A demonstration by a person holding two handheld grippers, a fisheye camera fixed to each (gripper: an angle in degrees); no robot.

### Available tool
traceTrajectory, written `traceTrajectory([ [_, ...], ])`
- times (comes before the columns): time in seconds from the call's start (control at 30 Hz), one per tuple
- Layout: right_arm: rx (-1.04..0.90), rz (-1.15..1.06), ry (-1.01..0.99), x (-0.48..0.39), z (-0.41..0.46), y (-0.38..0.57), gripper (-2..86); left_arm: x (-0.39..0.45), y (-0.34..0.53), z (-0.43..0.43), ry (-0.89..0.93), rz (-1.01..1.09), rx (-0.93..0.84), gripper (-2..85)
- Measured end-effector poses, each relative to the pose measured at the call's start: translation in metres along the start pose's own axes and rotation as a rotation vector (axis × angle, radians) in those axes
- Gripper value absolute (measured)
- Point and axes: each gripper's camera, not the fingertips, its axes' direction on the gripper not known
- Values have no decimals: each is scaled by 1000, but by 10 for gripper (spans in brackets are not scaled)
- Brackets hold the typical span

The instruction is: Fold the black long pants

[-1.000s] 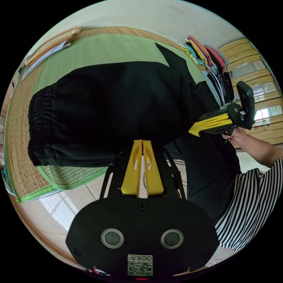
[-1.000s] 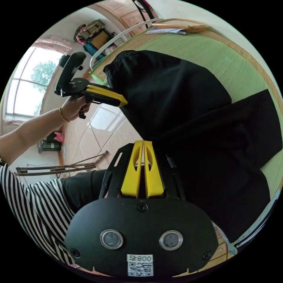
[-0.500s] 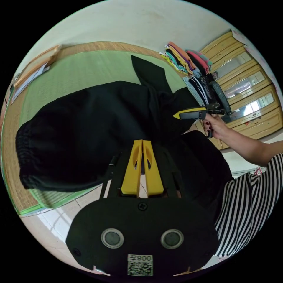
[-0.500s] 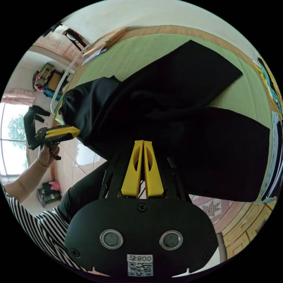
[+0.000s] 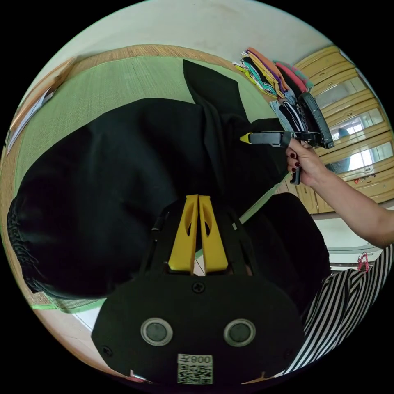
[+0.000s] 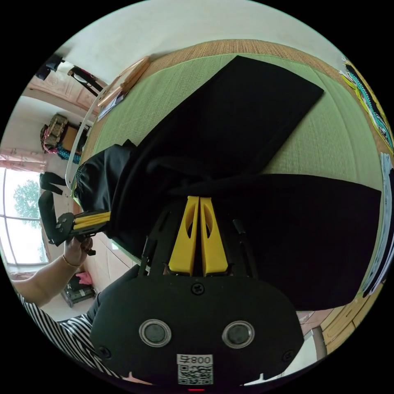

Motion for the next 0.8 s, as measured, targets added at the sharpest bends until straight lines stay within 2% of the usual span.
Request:
traceTrajectory([
  [0.17,-36,-72,-16,22,3,7,2,0,-9,-18,173,-68,135,18],
  [0.3,34,-80,-115,48,-11,1,9,-5,-19,-14,356,-124,177,64],
  [0.4,66,-107,-154,52,-11,-37,27,0,-31,-10,368,-132,151,80],
  [0.63,11,-117,-35,43,33,-148,65,26,-57,-12,335,-69,65,75],
  [0.8,-46,-92,28,44,70,-191,79,40,-66,-18,339,-54,60,69],
])
